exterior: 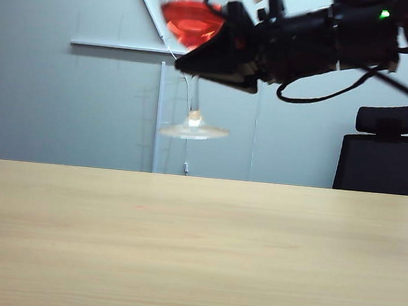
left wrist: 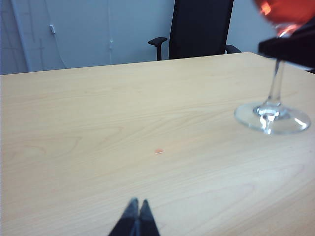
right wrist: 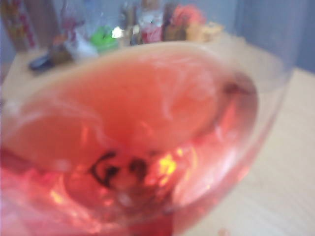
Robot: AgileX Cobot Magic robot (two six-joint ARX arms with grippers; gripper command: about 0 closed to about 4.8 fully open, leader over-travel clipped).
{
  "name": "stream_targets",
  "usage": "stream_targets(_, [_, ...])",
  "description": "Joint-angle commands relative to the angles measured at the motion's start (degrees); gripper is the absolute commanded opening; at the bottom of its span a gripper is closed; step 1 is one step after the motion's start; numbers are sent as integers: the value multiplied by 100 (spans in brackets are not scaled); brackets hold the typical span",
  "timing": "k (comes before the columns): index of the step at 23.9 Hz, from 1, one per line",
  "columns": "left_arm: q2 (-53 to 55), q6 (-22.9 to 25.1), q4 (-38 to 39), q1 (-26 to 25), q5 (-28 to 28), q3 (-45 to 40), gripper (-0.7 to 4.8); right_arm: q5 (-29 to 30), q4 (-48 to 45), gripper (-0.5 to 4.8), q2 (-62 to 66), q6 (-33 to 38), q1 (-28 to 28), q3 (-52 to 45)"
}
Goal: Gently pick up the goblet, rotate it counterclockwise for two full turns (viewing from above), and then place it back on the table.
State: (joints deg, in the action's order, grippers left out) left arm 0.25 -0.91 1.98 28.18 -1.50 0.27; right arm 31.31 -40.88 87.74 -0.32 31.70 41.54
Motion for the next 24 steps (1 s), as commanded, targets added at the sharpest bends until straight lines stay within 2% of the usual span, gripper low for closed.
stream_targets(1, [9,4,-74,7,22,24,-5,-640,-1427,-5,-63,793,11,-280])
stream_targets(3, [9,4,-74,7,24,24,-5,-1191,-1926,-5,-63,1139,15,-501])
stream_targets(4, [9,4,-74,7,24,24,-5,-1679,-2262,-5,-63,1408,22,-678])
stream_targets(6, [9,4,-77,7,22,24,-5,-2083,-2470,-5,-63,1563,22,-815])
stream_targets(8, [9,4,-74,7,24,24,-5,-2326,-2509,-5,-61,1696,22,-879])
stream_targets(11, [9,4,-74,7,24,24,-5,-2695,-2118,-5,-55,2260,20,-866])
stream_targets(18, [9,4,-74,7,24,24,-5,-2881,-1231,-6,-55,2693,17,-793])
stream_targets(24, [9,4,-74,7,24,24,-5,-2616,732,-5,-42,2540,11,24])
